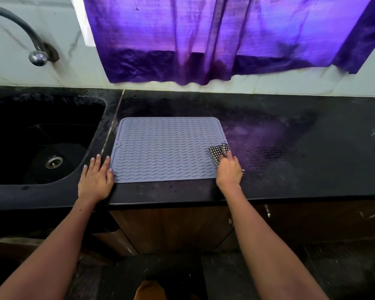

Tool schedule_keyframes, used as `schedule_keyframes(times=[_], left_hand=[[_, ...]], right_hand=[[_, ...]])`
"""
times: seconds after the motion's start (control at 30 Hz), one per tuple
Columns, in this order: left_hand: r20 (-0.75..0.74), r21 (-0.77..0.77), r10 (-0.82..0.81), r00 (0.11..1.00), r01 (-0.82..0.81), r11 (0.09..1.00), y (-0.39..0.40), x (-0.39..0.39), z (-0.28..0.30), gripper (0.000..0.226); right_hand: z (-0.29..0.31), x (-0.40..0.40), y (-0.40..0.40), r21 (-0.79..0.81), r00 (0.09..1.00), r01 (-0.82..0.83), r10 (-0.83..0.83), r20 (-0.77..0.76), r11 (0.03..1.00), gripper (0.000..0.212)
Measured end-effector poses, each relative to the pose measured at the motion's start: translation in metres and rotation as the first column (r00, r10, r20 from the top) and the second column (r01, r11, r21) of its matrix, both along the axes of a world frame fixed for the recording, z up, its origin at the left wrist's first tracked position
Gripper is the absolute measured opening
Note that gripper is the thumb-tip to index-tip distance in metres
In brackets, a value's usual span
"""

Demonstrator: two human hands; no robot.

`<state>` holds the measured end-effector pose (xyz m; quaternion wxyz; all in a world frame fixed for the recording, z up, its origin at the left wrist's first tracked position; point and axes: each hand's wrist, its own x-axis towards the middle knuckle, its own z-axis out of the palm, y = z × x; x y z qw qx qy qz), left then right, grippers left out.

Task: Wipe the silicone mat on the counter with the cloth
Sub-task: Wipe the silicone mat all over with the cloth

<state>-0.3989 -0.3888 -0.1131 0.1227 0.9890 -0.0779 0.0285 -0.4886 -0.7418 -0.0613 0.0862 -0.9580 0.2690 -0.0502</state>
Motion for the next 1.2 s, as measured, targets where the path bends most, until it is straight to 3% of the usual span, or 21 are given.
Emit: schedule_keyframes(times=[0.07,0.23,0.33,0.4,0.47,0.57,0.83,0.97,1.07,1.2], left_hand=[[0.0,0.005,0.0,1.0,0.0,1.0,0.0,0.0,-0.001,0.051],[-0.011,0.011,0.013,1.0,-0.013,1.0,0.0,0.0,-0.001,0.051],[-0.016,0.014,0.01,1.0,-0.01,1.0,-0.001,-0.001,0.001,0.052],[-0.017,0.014,0.01,1.0,-0.01,1.0,-0.001,-0.002,0.003,0.051],[-0.014,0.006,0.009,1.0,-0.009,1.0,-0.001,-0.003,0.004,0.051],[-0.013,0.001,0.013,1.0,-0.013,1.0,-0.002,-0.003,0.005,0.051],[-0.019,0.005,0.014,1.0,-0.014,1.0,-0.004,-0.005,0.007,0.051],[-0.026,0.003,0.016,1.0,-0.016,1.0,-0.004,-0.005,0.009,0.051],[-0.047,-0.005,0.008,0.999,-0.008,1.0,-0.004,-0.004,0.01,0.051],[-0.046,-0.014,-0.009,0.999,0.008,1.0,-0.003,-0.001,0.011,0.051]], right_hand=[[-0.009,-0.001,0.0,-0.066,0.999,-0.038,0.036,-0.029,0.997,0.043],[-0.008,0.002,-0.001,-0.042,0.999,-0.025,0.024,-0.034,0.999,0.04],[0.01,0.008,-0.009,0.166,0.992,0.117,-0.122,0.015,0.979,0.03],[0.022,0.014,-0.016,0.346,0.967,0.217,-0.251,0.054,0.913,0.03],[0.028,0.022,-0.018,0.42,0.939,0.255,-0.327,0.109,0.871,0.031],[0.025,0.031,-0.015,0.344,0.939,0.252,-0.314,0.14,0.905,0.03],[-0.005,0.034,-0.012,0.009,0.998,0.052,-0.052,-0.019,0.999,0.038],[0.0,0.036,-0.013,0.008,0.997,0.062,-0.061,-0.048,0.998,0.035],[0.019,0.045,-0.021,0.166,0.98,0.197,-0.194,-0.036,0.966,0.032],[0.028,0.057,-0.023,0.199,0.963,0.231,-0.253,0.096,0.953,0.028]])
